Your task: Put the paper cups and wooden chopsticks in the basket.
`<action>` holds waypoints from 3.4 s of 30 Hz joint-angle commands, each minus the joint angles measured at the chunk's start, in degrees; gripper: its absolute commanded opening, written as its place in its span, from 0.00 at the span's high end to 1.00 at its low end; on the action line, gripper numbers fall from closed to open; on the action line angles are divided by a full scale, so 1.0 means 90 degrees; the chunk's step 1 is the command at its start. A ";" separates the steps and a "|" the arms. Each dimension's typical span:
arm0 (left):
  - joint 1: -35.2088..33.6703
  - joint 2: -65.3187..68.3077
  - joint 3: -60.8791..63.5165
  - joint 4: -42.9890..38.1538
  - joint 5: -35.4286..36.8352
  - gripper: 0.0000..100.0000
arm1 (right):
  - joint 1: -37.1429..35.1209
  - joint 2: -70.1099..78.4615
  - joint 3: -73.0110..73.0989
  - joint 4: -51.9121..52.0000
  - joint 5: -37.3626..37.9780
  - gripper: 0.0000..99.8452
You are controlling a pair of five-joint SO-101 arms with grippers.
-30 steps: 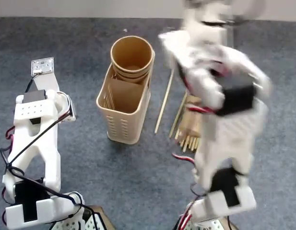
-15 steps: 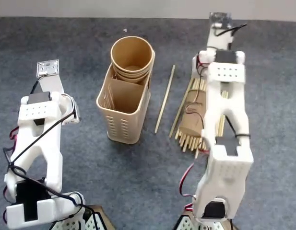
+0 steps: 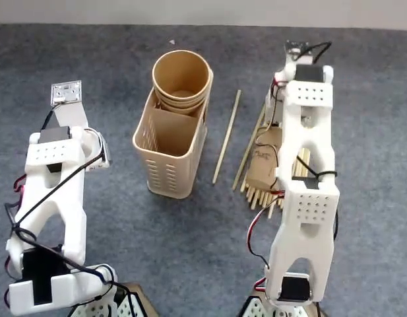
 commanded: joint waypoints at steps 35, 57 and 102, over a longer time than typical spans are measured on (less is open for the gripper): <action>0.0083 -0.0190 -0.0015 -0.0068 0.0010 0.81 | -0.1197 -0.6129 0.7507 -0.0728 0.0996 0.65; 0.0112 -0.0190 -0.0034 -0.0137 0.0010 0.81 | -0.0581 -0.6188 0.8396 -0.3433 0.1846 0.65; 0.0103 -0.0190 -0.0015 -0.0254 0.0010 0.81 | -0.1011 -0.5348 0.5455 0.0317 0.1748 0.66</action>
